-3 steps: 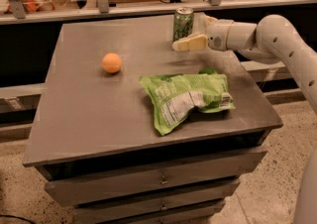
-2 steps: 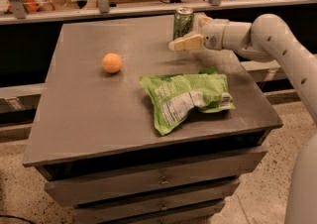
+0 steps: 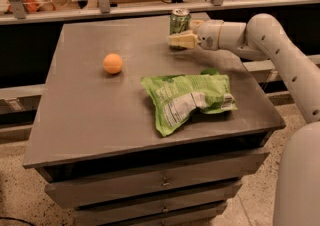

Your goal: Move green can near orange

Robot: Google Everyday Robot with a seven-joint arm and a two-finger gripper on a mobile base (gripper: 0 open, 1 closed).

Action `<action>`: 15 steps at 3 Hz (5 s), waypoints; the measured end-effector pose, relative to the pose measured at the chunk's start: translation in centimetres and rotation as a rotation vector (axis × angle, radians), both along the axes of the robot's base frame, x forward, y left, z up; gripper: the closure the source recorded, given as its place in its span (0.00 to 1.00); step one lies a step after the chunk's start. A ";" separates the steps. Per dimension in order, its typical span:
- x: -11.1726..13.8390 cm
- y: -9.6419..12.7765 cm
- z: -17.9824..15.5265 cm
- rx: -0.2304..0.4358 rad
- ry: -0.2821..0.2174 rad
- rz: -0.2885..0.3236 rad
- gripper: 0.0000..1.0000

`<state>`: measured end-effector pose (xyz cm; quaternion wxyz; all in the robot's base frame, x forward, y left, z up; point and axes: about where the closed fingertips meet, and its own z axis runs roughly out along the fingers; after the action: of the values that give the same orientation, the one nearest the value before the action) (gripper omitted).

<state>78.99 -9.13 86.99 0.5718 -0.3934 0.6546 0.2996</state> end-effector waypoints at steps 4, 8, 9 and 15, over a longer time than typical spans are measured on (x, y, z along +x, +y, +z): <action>-9.3 2.5 3.1 -0.065 0.053 0.322 1.00; -14.5 8.8 3.7 -0.058 -0.006 0.472 1.00; -12.6 10.2 2.5 -0.057 -0.046 0.403 1.00; -12.3 13.9 0.2 -0.040 -0.002 0.455 0.12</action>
Offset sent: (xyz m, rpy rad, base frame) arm -0.0421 -0.0007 0.0320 -0.0558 0.0702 0.1655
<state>66.66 4.77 87.14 0.4821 -0.5425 0.5542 0.4075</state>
